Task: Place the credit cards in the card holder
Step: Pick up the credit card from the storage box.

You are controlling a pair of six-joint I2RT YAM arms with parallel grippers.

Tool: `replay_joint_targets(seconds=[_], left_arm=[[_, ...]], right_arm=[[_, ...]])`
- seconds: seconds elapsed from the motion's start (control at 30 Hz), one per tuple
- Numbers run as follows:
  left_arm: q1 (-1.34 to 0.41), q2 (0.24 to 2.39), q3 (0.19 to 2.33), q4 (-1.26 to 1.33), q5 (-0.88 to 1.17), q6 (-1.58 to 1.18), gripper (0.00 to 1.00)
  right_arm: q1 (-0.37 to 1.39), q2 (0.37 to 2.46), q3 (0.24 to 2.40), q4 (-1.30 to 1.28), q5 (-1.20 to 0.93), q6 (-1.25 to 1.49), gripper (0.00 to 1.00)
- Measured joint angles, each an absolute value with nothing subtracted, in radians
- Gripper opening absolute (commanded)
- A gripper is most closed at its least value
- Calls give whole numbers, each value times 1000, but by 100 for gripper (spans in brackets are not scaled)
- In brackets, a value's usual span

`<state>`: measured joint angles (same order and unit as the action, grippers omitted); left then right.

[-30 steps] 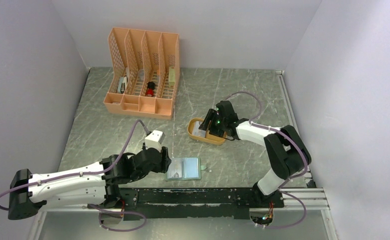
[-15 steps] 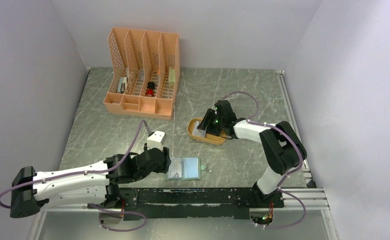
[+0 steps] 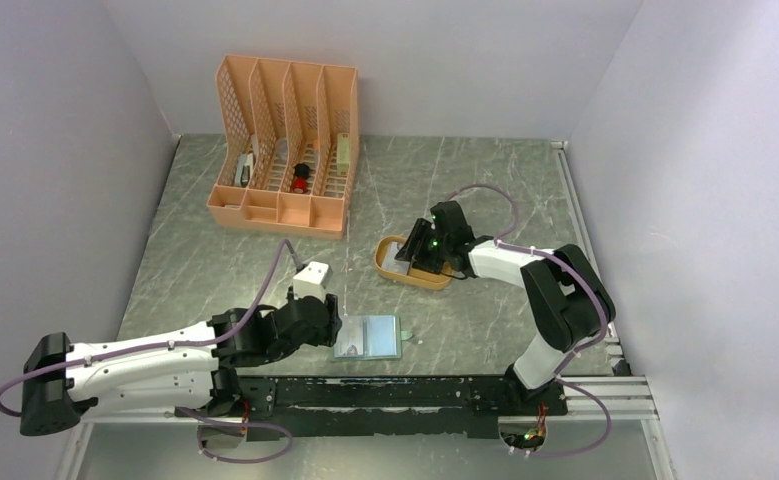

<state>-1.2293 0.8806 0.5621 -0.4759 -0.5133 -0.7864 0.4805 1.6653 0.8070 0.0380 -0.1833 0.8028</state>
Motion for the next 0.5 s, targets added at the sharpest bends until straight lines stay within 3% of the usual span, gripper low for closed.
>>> replay_joint_targets(seconds=[0.5], left_arm=[[-1229, 879, 561, -476, -513, -801, 55]], right_arm=[[450, 1668, 803, 44, -213, 806, 53]])
